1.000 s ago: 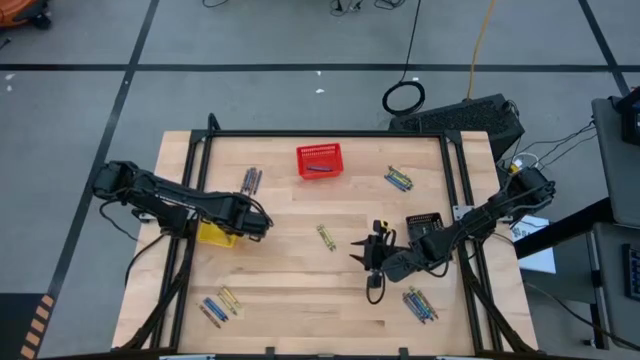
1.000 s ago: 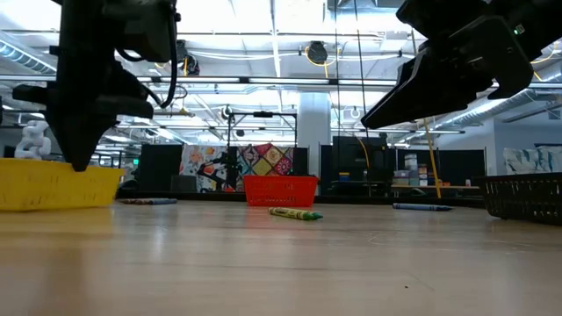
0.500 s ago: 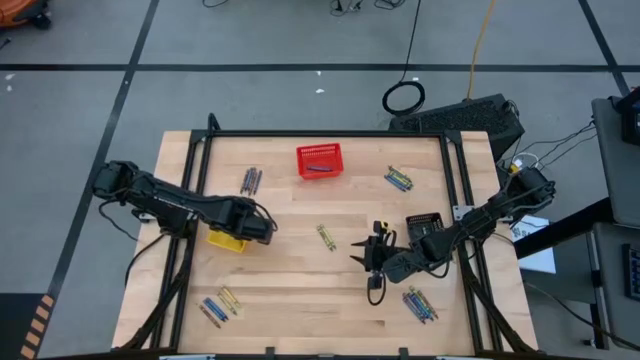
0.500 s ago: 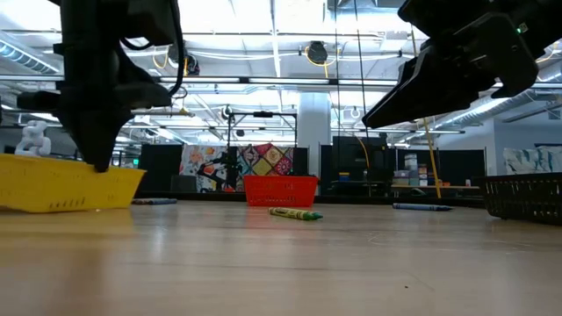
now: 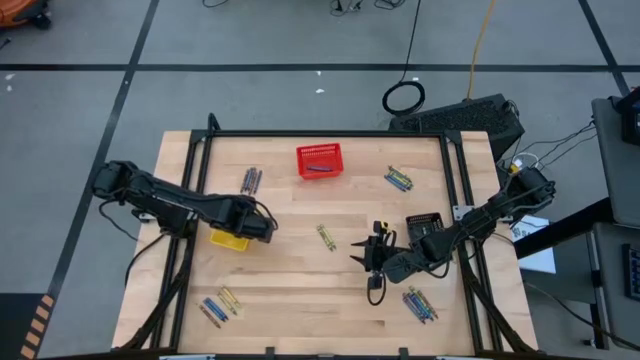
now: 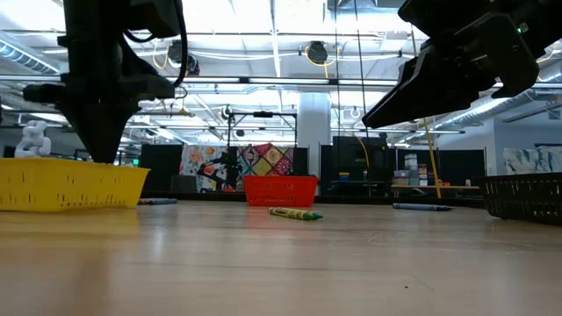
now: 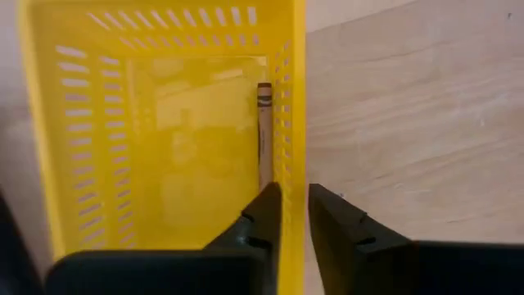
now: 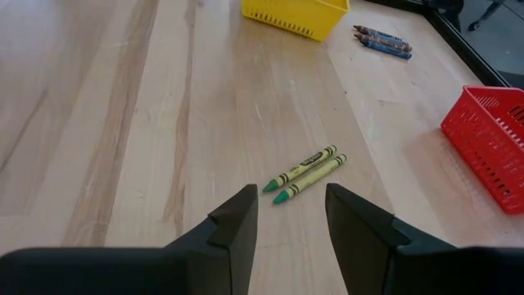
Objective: Sort crayons
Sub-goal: Adjust the yellow basket
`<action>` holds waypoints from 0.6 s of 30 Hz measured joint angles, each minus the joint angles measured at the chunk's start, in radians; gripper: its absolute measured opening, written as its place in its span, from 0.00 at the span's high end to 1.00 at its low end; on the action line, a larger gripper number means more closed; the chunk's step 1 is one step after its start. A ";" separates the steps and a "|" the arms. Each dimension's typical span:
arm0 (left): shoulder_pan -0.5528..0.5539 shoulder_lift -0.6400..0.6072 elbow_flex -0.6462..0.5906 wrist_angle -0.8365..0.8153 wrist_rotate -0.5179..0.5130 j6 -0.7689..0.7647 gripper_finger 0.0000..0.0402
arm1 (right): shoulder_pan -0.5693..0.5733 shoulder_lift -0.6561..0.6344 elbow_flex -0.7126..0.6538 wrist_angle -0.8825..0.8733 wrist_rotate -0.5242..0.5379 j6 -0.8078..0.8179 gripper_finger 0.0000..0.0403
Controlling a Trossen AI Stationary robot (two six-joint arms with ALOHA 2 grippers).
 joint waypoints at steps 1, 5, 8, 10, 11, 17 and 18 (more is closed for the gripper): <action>0.000 -0.004 0.010 -0.016 0.000 0.004 0.81 | 0.000 0.000 0.000 0.000 0.000 0.000 0.68; 0.000 -0.039 0.037 -0.033 0.000 0.042 0.68 | 0.000 0.000 0.000 0.000 0.000 0.000 0.68; -0.006 -0.077 0.069 -0.042 0.035 0.086 0.60 | 0.000 0.000 0.000 0.000 0.000 -0.002 0.68; -0.021 -0.099 0.088 -0.094 0.074 0.087 0.57 | 0.000 0.000 0.000 0.001 0.000 -0.007 0.68; -0.028 -0.108 0.095 -0.139 0.101 0.083 0.56 | 0.000 0.000 0.000 0.002 0.000 -0.007 0.68; -0.063 -0.120 0.080 -0.372 0.138 0.131 0.60 | 0.000 0.000 0.000 0.008 0.000 -0.007 0.68; -0.065 -0.119 0.070 -0.364 0.129 0.149 0.61 | 0.000 0.000 0.000 0.008 0.000 -0.007 0.68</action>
